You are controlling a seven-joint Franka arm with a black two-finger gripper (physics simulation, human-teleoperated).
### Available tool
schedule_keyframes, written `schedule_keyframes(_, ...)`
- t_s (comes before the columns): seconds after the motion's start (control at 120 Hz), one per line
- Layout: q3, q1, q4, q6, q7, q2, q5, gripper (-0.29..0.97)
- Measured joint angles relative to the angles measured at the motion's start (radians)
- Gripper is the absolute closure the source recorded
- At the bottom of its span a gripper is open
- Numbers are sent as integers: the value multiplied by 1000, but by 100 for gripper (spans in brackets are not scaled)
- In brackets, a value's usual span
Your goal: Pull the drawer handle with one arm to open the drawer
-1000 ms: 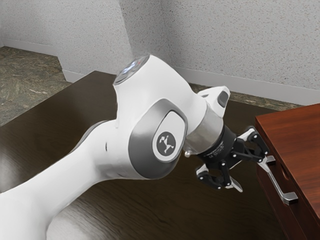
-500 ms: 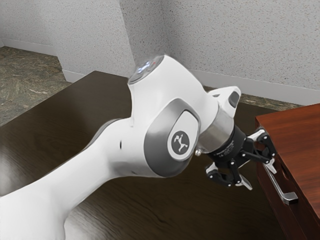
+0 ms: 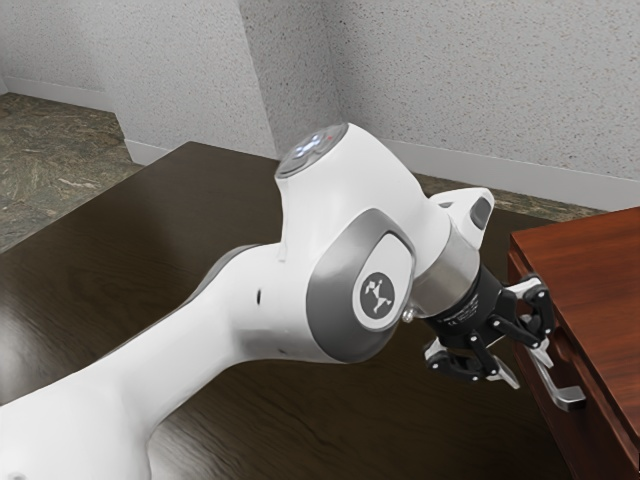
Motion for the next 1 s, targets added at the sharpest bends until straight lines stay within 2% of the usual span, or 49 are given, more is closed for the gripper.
schedule_keyframes(1.0, 51, -43, -19, -24, 4, 22, 53, 58)
